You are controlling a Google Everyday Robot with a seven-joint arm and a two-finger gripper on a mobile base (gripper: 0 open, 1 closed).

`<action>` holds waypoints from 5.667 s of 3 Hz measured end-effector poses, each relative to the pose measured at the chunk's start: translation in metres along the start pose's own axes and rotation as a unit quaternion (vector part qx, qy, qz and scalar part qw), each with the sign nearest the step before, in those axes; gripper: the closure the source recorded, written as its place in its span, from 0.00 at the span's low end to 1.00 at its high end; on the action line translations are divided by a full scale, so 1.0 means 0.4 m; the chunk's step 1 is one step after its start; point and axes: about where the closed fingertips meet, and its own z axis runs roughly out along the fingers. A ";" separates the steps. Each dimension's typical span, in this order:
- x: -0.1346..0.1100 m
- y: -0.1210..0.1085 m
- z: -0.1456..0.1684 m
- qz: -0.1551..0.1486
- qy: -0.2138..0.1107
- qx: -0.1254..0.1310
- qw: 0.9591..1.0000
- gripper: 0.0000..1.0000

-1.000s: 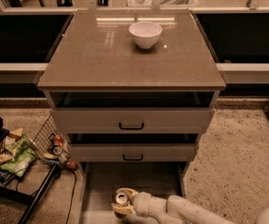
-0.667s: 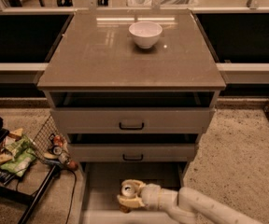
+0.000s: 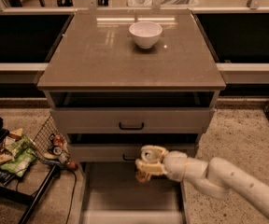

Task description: Pick orange can from bottom drawer and place on counter

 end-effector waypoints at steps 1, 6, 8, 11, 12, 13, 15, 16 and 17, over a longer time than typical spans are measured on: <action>-0.233 -0.041 -0.054 -0.016 -0.003 0.030 0.999 1.00; -0.712 -0.068 -0.083 -0.033 -0.035 0.104 0.993 1.00; -0.951 -0.104 0.025 -0.060 -0.058 0.098 0.992 1.00; -1.018 -0.365 -0.005 -0.060 -0.013 0.195 0.979 1.00; -0.973 -0.422 -0.021 -0.062 0.002 0.221 0.973 1.00; -0.974 -0.419 -0.014 -0.062 0.002 0.219 0.974 0.82; -0.973 -0.413 0.002 -0.062 0.002 0.214 0.975 0.27; -0.973 -0.411 0.008 -0.062 0.002 0.213 0.975 0.04; -0.972 -0.410 0.012 -0.062 0.002 0.211 0.975 0.00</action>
Offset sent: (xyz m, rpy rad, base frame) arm 0.0897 -0.0655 0.2493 -0.0890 -0.0780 -0.2438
